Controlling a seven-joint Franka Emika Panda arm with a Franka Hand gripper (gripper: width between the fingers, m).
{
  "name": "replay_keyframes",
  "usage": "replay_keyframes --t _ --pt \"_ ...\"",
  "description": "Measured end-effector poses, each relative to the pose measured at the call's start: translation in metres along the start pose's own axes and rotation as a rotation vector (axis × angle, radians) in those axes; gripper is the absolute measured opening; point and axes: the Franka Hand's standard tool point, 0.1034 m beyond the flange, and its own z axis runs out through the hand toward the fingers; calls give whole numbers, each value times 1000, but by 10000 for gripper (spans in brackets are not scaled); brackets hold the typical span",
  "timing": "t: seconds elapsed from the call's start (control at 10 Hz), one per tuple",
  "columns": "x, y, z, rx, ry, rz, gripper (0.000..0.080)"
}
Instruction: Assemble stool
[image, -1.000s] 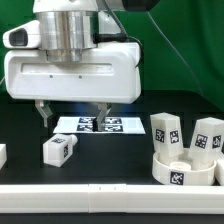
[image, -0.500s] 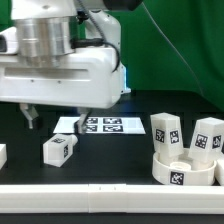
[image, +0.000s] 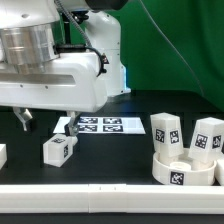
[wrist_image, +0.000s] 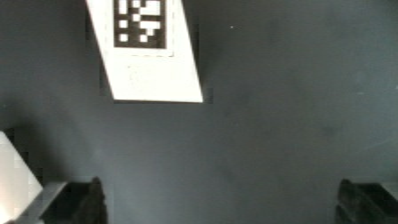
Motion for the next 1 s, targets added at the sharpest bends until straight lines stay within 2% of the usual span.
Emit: replay_keyframes --t 0.3,0.5,0.6,0.8,1.0 --pt "-8 17 15 -4 -215 0 648" --pt "-15 19 24 -10 -316 5 648" --pt "-25 19 24 -12 -408 7 648" --pt "-24 22 28 -17 -506 6 648" --pt "-34 22 33 -27 -650 -2 648"
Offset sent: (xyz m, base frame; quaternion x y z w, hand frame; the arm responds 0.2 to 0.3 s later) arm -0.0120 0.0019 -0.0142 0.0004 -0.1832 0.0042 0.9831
